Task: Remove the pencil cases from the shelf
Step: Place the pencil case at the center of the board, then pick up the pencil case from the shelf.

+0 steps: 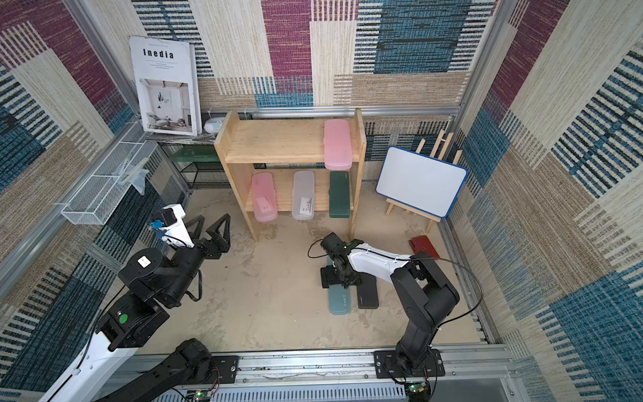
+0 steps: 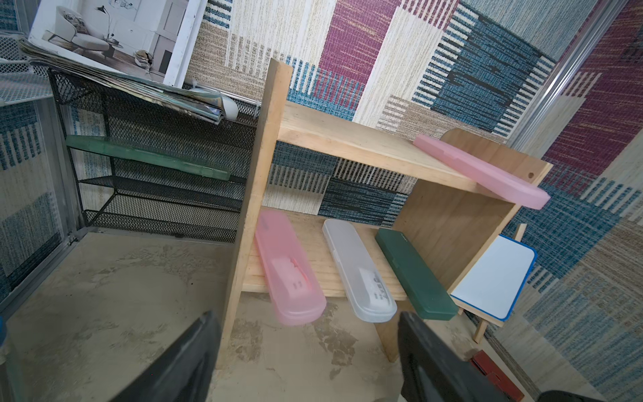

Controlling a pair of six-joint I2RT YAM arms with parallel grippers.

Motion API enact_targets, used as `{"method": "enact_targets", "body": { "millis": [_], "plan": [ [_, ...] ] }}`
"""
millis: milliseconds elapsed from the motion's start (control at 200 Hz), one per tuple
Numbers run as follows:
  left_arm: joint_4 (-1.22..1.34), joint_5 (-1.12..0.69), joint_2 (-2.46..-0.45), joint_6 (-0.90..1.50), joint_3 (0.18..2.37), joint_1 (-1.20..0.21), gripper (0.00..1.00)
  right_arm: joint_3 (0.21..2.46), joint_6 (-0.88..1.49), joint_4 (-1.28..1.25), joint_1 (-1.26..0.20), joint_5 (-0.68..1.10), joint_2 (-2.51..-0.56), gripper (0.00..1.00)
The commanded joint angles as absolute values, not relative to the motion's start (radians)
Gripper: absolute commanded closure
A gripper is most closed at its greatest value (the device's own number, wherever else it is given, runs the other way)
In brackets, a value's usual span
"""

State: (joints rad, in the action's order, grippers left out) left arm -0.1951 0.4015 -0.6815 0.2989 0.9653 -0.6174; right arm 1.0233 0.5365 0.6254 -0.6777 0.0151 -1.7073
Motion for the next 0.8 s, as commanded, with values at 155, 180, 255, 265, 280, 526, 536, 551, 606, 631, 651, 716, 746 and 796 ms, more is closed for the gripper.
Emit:
{"method": "enact_targets", "body": {
  "millis": [155, 180, 255, 265, 280, 526, 536, 551, 606, 631, 651, 716, 746, 796],
  "plan": [
    [-0.213, 0.394, -0.688, 0.349, 1.005, -0.617, 0.14, 1.094, 0.505, 0.672, -0.679, -0.012, -1.610, 0.01],
    [-0.215, 0.380, -0.694, 0.368, 1.014, -0.617, 0.14, 1.105, 0.497, 0.677, -0.680, -0.016, -1.580, 0.01],
    [-0.197, 0.305, -0.722, 0.432, 1.042, -0.616, 0.14, 1.157, 0.477, 0.698, -0.681, -0.057, -1.483, 0.01],
    [-0.193, 0.293, -0.728, 0.441, 1.045, -0.616, 0.14, 1.160, 0.476, 0.700, -0.682, -0.068, -1.470, 0.01],
    [-0.184, 0.274, -0.737, 0.458, 1.050, -0.616, 0.14, 1.166, 0.477, 0.703, -0.683, -0.090, -1.450, 0.01],
    [-0.026, -0.093, -1.014, 0.750, 1.201, -0.617, 0.11, 1.039, 0.520, 0.579, -0.638, -0.212, -1.086, 0.01],
    [-0.023, -0.103, -1.028, 0.761, 1.210, -0.617, 0.11, 1.040, 0.522, 0.584, -0.636, -0.215, -1.077, 0.01],
    [-0.020, -0.118, -1.047, 0.777, 1.228, -0.618, 0.11, 1.044, 0.526, 0.589, -0.635, -0.222, -1.065, 0.01],
    [-0.010, -0.164, -1.117, 0.826, 1.285, -0.622, 0.11, 1.082, 0.528, 0.653, -0.627, -0.257, -1.046, 0.01],
    [-0.008, -0.180, -1.146, 0.840, 1.311, -0.625, 0.10, 1.104, 0.524, 0.688, -0.627, -0.280, -1.049, 0.01],
    [-0.006, -0.189, -1.170, 0.849, 1.335, -0.628, 0.10, 1.123, 0.521, 0.716, -0.626, -0.299, -1.053, 0.01],
    [0.011, -0.212, -1.238, 0.878, 1.398, -0.642, 0.10, 1.174, 0.500, 0.792, -0.626, -0.341, -1.072, 0.01],
    [0.023, -0.219, -1.270, 0.895, 1.421, -0.647, 0.10, 1.196, 0.492, 0.817, -0.626, -0.350, -1.080, 0.01],
    [0.047, -0.235, -1.319, 0.925, 1.459, -0.655, 0.10, 1.228, 0.487, 0.845, -0.625, -0.369, -1.091, 0.01]
  ]
}}
